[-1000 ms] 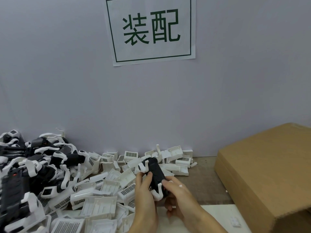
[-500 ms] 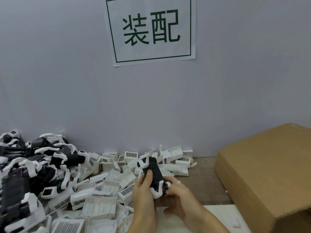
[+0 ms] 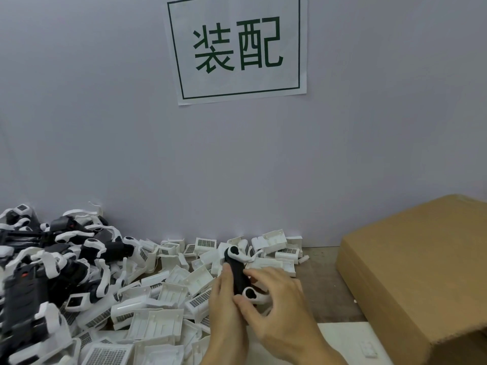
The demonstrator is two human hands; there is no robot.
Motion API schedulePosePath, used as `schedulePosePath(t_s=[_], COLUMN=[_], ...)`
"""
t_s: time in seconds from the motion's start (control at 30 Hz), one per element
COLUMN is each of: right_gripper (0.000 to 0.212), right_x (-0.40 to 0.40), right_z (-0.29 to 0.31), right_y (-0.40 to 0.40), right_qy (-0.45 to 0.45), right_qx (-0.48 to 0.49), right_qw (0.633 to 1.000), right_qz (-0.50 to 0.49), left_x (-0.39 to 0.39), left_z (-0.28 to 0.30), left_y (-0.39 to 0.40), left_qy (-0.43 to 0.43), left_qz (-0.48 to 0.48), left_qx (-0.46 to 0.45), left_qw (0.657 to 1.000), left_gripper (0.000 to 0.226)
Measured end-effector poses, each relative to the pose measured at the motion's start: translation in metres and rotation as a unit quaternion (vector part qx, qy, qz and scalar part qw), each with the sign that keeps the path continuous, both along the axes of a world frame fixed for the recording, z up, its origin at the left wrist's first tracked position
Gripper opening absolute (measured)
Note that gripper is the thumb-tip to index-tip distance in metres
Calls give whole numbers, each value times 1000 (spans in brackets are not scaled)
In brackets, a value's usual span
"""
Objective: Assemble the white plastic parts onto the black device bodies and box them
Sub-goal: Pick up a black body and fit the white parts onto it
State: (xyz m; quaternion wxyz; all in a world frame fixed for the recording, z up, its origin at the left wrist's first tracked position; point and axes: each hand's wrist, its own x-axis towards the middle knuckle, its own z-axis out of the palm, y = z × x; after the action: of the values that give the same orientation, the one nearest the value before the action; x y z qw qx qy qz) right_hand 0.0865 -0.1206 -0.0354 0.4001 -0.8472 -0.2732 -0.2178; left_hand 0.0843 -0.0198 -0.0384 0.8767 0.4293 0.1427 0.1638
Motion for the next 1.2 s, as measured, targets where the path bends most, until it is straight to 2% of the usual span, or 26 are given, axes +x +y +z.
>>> schedulePosePath(t_s=[0.07,0.1,0.2,0.3,0.4,0.47,0.5,0.6,0.67,0.77,0.87,1.0,1.1,1.2], right_gripper=[65,66,54,44,56,57,54,48,41,39,34,18,13,6], right_x=[3,5,10,12,9,1,-4,-11,-9,-6,-6,-10,-11,-9], right_z=[-1,-2,-8,-10,-8,0,6,15,14,9,8,10,10,11], right_y=[0,0,-4,-6,-9,-9,-8,-6,-7,-11,-11,-5,-2,0], right_qy=[11,30,108,145,119,19,-42,-179,-183,-129,-118,-83,-67,-103], right_qx=[-34,-29,94,164,127,85,83,130,183,218,199,133,68,2], right_qw=[999,998,989,976,985,996,994,973,965,967,973,984,992,994], right_qz=[-34,-39,-26,-11,-8,24,53,73,37,4,21,84,77,40], left_x=[-2,-2,-1,-1,-3,-4,-5,-11,-12,-13,-13,-16,-17,-19], left_z=[1,1,1,2,4,4,4,8,12,15,15,17,15,17], left_y=[0,0,2,2,-1,-1,-1,2,5,6,5,2,2,1], left_qy=[-2,-8,-28,-9,3,8,6,8,-15,-37,-42,-44,-15,-23], left_qz=[-37,-48,-50,-30,-9,-19,-41,-84,-78,-76,-62,-65,-54,-72], left_qx=[-32,-20,42,71,97,101,70,-119,-204,-248,-266,-250,-213,-200], left_qw=[999,999,997,997,995,995,997,989,976,965,961,965,976,977], left_gripper=[52,46,28,27,23,30,36,39,39,44,40,32,34,40])
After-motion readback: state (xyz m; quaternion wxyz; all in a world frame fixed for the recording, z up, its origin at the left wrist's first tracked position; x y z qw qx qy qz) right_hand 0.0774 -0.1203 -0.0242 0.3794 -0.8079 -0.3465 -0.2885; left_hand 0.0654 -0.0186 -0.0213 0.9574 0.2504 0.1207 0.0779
